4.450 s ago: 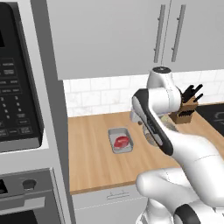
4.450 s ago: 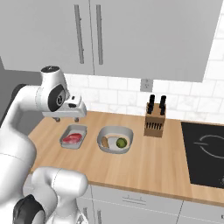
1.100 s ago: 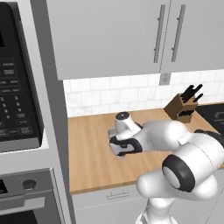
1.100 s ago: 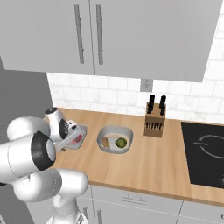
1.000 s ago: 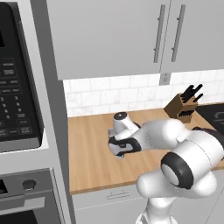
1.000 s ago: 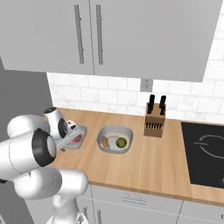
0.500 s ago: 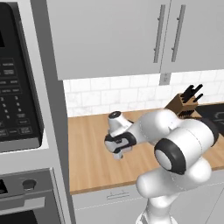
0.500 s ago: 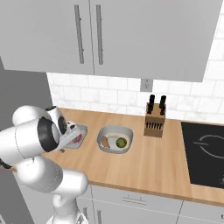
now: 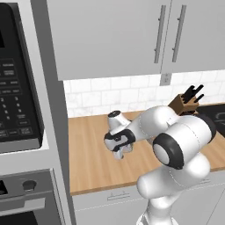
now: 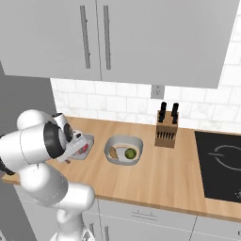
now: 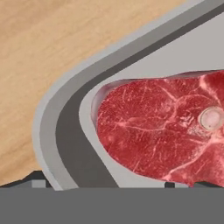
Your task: Take the meat container that has the steak and place it on the second highest rack of the freezer. Then take the vegetable container that has the sweet potato and lime and place it on the highest rack of the freezer.
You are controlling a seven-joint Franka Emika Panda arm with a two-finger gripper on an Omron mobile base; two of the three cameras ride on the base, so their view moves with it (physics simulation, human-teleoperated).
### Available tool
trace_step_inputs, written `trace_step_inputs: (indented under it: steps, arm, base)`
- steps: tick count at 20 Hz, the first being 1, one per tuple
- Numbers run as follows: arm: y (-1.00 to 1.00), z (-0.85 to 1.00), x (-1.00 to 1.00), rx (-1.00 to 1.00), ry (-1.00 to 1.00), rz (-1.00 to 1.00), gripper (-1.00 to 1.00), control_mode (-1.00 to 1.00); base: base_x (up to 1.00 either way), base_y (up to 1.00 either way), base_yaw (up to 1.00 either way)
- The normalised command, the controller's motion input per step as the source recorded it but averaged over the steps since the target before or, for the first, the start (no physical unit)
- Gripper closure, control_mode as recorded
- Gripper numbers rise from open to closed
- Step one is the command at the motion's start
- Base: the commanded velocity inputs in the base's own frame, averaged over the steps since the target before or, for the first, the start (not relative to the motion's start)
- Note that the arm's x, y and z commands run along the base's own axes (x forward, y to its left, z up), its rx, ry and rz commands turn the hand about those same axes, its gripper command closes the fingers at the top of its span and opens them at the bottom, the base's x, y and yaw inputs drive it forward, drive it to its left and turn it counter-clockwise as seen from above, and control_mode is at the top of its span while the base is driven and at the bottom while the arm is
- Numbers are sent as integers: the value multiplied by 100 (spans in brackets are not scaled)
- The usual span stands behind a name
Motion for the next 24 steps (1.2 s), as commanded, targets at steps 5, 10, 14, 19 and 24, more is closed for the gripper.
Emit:
trace_step_inputs:
  steps: [5, 10, 14, 19, 24]
  arm:
    - [0, -17, 2, 0, 2, 19, -100, -100]
    - [-2, -18, 12, 0, 5, 25, -100, -100]
    - [0, -63, 15, -6, 22, 17, -100, -100]
    - [0, -79, 1, -8, 25, 15, -100, -100]
    - [-1, -72, -40, -6, 3, 16, 100, -100]
  base:
    - [0, 0, 0]
    - [0, 0, 0]
    - [0, 0, 0]
    - [0, 0, 0]
    - [0, 0, 0]
